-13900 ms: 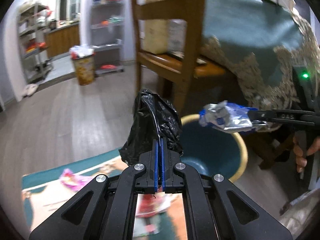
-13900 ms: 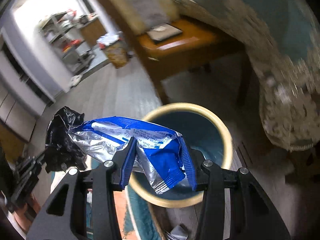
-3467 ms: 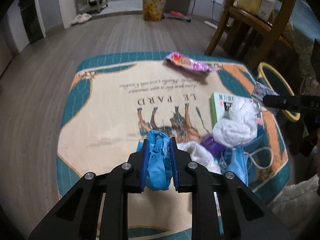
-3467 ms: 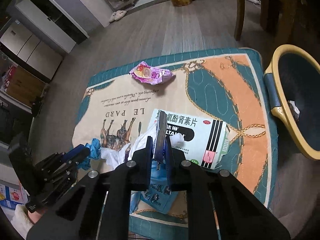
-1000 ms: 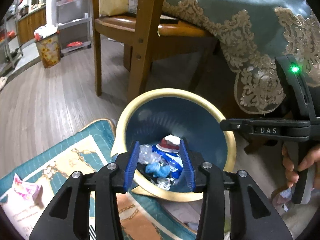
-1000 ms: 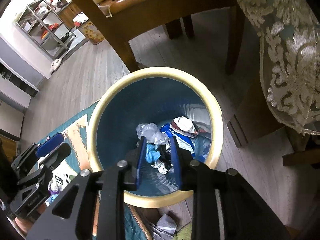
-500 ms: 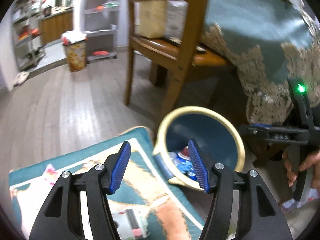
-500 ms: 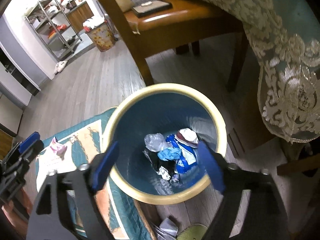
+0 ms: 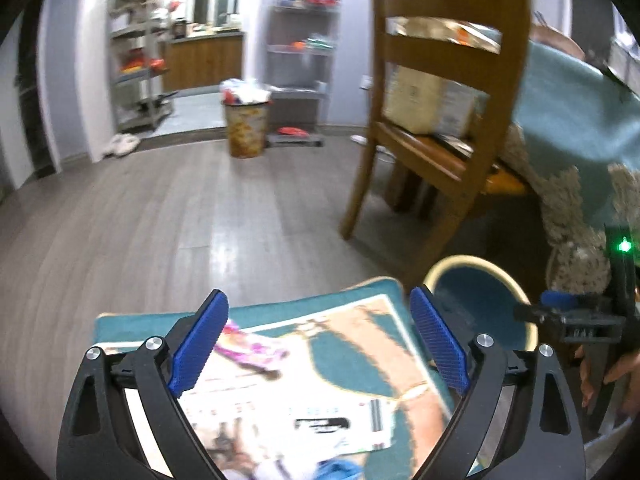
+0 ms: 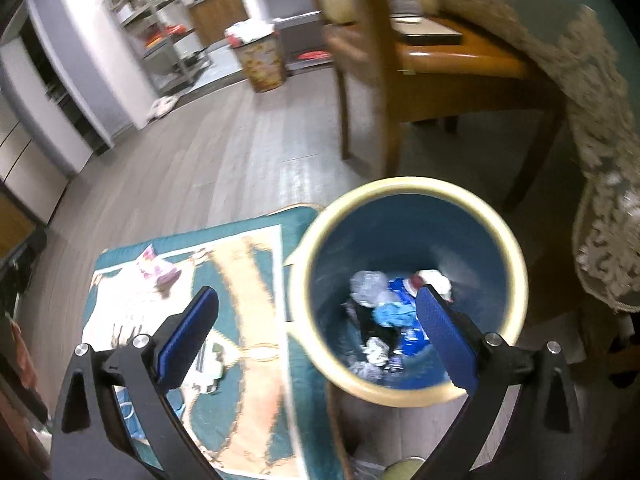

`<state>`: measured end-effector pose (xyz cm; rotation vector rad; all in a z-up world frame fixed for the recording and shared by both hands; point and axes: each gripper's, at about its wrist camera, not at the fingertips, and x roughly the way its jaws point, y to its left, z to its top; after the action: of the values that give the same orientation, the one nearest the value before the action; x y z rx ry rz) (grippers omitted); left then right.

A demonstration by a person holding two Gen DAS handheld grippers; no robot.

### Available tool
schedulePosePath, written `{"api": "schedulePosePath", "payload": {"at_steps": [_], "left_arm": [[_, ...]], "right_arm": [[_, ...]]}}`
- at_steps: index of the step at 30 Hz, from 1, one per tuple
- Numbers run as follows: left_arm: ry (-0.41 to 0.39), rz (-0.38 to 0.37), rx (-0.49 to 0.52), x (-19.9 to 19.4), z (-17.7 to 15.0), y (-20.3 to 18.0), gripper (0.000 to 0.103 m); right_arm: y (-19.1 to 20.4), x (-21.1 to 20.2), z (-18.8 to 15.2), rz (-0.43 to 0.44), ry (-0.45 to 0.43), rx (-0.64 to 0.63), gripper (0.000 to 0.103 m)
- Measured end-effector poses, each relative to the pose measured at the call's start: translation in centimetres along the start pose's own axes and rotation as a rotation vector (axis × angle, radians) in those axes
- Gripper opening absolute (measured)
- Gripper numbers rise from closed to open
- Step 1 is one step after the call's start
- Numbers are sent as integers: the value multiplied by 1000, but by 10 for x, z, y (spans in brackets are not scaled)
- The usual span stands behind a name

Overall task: Collect trash
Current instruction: 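Open both tools to drop the blue cloth and strip into the bin, then move both open tools back over the cushion, then grasp the pink candy wrapper with the left tool while the right tool grasps a white paper scrap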

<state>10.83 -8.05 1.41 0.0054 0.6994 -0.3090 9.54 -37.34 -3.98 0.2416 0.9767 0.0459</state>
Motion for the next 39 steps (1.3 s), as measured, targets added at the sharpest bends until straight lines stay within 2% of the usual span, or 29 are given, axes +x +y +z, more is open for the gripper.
{"api": "schedulePosePath", "payload": {"at_steps": [11,14,20,24,26,27,28,29,30,39], "left_arm": [[-25,114,-98,-29,-5,83,93],[-12,142,-87,-27,-8,97,93],[47,191,-87,-18,-21,129,93],[96,215,-86,-10,-34,149,93],[123,221,-96,-4,-40,159,93],[139,221,-101,-1,-44,162,93],[150,227,-103,3,-46,164,93],[164,232,-105,7,-49,167,93],[173,238,-106,11,-50,167,93],[185,217,-110,47,-43,147,93]], "right_arm": [[119,42,-24,136,98,-197,97],[147,59,-36,184,151,-222,97],[202,93,-63,226,252,-324,95],[227,106,-82,257,308,-415,78],[233,113,-92,245,340,-458,61],[234,115,-96,236,354,-476,33],[234,117,-97,231,370,-480,20],[233,116,-95,236,371,-470,18],[231,113,-92,247,364,-461,4],[199,74,-55,353,264,-337,4]]}}
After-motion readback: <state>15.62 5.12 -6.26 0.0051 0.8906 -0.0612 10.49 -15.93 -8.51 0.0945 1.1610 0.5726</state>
